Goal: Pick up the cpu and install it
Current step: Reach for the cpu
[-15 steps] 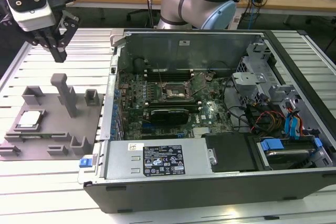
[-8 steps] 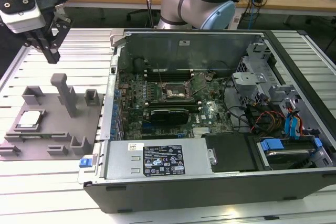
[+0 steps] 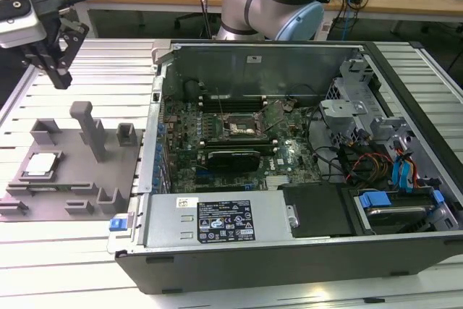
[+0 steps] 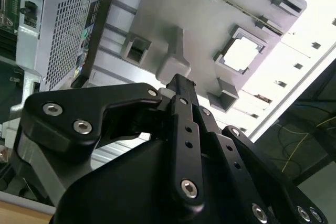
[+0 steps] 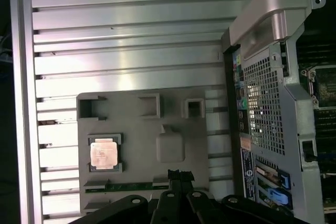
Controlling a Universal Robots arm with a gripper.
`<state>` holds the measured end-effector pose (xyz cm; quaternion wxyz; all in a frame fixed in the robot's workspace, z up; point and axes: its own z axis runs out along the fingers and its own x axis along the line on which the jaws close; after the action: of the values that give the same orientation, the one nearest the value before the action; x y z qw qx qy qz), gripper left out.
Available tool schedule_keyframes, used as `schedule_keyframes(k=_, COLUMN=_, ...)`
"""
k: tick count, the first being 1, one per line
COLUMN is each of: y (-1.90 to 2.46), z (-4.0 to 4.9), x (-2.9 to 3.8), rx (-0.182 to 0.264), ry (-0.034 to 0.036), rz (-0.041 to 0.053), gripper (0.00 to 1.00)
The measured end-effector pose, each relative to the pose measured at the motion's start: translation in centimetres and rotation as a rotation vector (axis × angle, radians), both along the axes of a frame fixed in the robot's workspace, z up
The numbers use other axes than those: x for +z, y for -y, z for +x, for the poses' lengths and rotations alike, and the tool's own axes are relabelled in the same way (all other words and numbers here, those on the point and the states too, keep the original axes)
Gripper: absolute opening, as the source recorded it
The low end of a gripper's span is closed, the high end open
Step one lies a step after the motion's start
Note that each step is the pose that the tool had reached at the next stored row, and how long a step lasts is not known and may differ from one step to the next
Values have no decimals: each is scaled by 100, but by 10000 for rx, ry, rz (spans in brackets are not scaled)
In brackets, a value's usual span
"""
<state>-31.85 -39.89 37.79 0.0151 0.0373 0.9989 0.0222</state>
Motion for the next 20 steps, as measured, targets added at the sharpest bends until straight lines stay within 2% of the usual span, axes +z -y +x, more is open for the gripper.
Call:
schedule_keyframes(k=10, y=0, z=-187, x=-59, rx=0, ry=1, rz=1, gripper=11)
schedule_keyframes(k=15, y=0, z=-265, x=-124, rx=0, ry=-1, rz=0, gripper=11)
schedule_keyframes(k=20, y=0, z=-403, x=-238, rx=-2, ry=0, rz=0, gripper=11)
